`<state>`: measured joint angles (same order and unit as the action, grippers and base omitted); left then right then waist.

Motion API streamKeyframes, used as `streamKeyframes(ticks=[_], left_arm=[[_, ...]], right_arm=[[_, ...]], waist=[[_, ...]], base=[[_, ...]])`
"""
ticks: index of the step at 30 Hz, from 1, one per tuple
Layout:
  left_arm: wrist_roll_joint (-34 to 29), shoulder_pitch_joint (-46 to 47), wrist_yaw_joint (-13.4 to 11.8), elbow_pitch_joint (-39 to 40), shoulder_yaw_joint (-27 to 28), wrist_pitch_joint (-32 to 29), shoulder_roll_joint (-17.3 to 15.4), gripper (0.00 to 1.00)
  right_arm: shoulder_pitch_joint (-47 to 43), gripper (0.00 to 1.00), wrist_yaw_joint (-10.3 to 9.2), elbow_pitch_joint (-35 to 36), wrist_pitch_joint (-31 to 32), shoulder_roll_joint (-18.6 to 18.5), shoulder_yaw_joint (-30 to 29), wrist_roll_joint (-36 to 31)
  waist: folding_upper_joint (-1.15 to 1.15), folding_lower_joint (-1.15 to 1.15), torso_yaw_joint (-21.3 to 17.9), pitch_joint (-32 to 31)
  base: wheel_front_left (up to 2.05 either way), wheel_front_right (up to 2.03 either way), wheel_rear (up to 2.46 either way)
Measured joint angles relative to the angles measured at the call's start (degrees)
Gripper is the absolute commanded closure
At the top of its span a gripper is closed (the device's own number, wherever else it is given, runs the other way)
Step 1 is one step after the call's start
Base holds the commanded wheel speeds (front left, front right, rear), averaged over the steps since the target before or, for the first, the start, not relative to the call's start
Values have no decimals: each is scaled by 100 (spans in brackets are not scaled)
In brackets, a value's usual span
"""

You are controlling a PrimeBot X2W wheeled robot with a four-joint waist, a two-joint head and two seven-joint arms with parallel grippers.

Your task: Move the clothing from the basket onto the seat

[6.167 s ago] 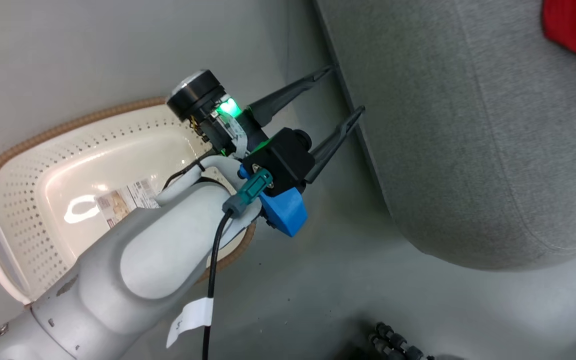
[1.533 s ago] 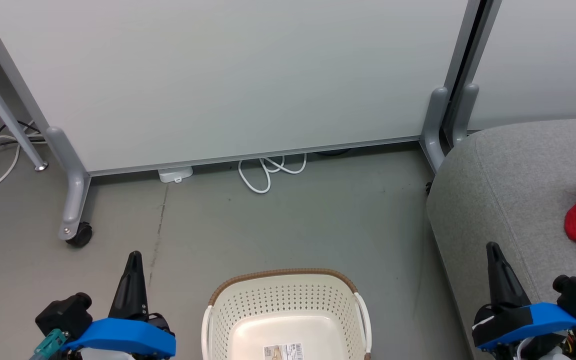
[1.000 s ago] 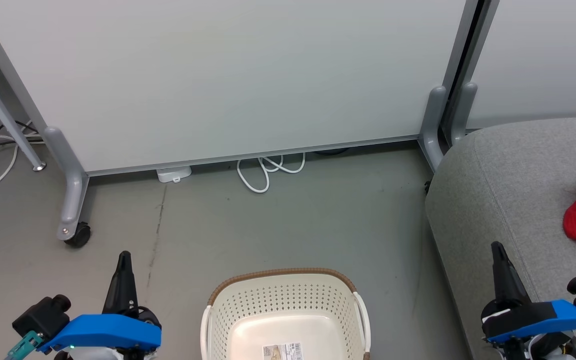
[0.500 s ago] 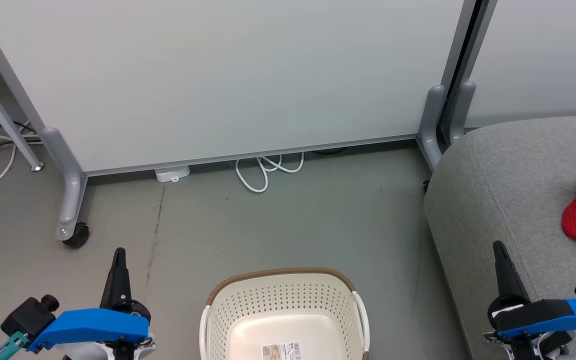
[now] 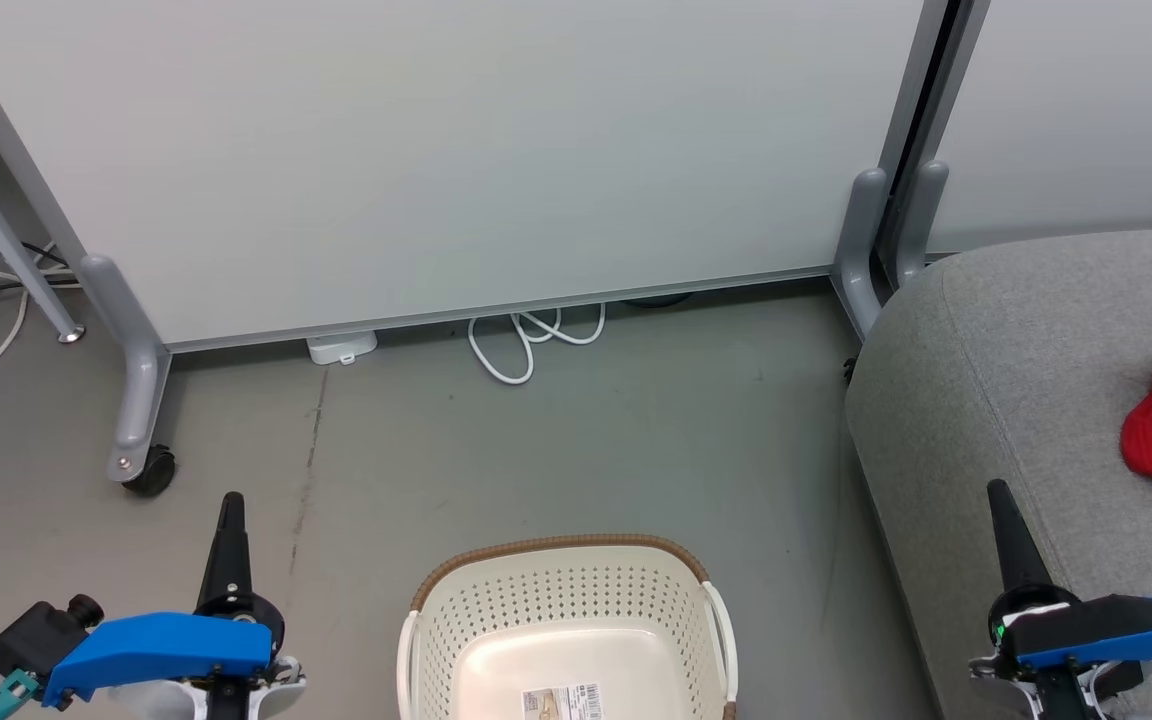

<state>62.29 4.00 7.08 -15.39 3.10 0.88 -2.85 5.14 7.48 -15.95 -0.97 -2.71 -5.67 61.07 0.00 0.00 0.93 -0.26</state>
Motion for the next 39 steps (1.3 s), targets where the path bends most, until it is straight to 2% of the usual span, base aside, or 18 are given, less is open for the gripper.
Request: streamKeyframes(ticks=[19,39], left_arm=[[1126,84,2,46,140,-274,-1,100],[2046,118,4,79,222,-494,-1,100]], right_arm=[[25,100,0,65,292,-1,-32,1182],[51,100,0,123,503,-2,-54,2119]], waist=[[0,0,-30,14],[0,0,-58,27]], base=[[0,0,0],[0,0,0]])
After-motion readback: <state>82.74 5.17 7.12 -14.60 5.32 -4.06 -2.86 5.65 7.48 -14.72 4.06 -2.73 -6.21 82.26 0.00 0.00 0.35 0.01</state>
